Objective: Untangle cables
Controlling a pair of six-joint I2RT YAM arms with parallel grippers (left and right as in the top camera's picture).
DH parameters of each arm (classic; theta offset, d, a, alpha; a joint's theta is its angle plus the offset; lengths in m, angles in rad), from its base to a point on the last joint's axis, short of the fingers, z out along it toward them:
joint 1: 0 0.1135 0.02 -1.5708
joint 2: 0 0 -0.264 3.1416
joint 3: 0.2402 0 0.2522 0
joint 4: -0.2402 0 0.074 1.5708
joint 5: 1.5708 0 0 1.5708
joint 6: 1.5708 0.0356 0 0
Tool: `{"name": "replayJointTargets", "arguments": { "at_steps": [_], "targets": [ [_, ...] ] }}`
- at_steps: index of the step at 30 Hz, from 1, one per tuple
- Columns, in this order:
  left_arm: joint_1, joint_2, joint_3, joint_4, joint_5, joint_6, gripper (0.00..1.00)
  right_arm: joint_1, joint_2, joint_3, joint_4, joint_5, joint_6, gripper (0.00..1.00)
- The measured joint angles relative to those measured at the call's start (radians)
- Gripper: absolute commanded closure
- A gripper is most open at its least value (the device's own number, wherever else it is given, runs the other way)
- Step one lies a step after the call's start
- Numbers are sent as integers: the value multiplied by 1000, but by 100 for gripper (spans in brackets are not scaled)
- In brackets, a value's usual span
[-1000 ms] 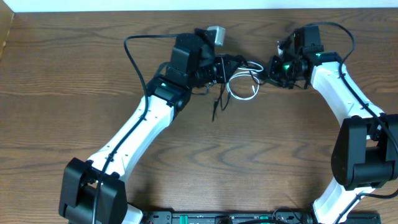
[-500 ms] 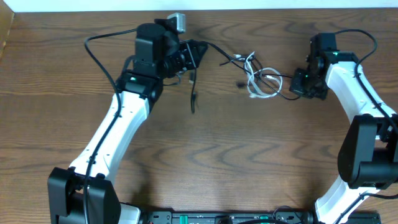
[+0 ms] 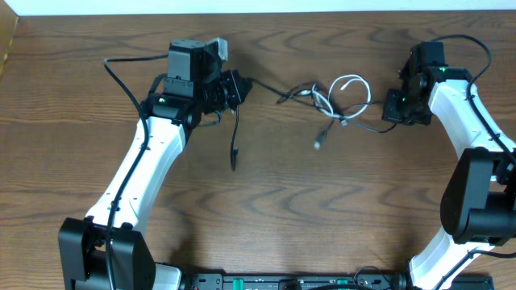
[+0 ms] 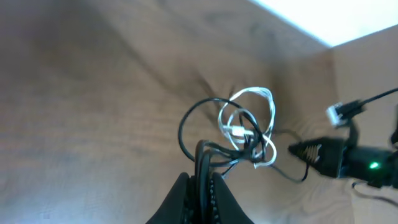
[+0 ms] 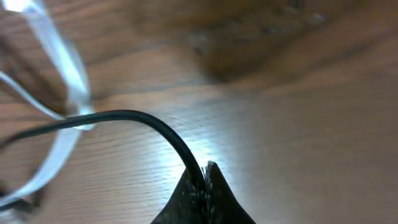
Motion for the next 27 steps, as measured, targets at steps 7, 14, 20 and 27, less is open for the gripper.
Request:
{"name": "replayJointTargets", "arguments": {
  "at_steps": [7, 14, 20, 27],
  "targets": [
    [-39, 16, 0, -53, -33, 17, 38, 0, 0, 0, 20, -51, -33, 99],
    [-67, 36, 0, -12, -50, 17, 38, 1, 0, -1, 25, -97, -37, 99],
    [-163, 122, 0, 175, -50, 17, 37, 11, 0, -1, 32, -125, -38, 91],
    [-234, 286, 1, 393, -21, 17, 32, 18, 0, -2, 33, -140, -51, 59]
  ]
}}
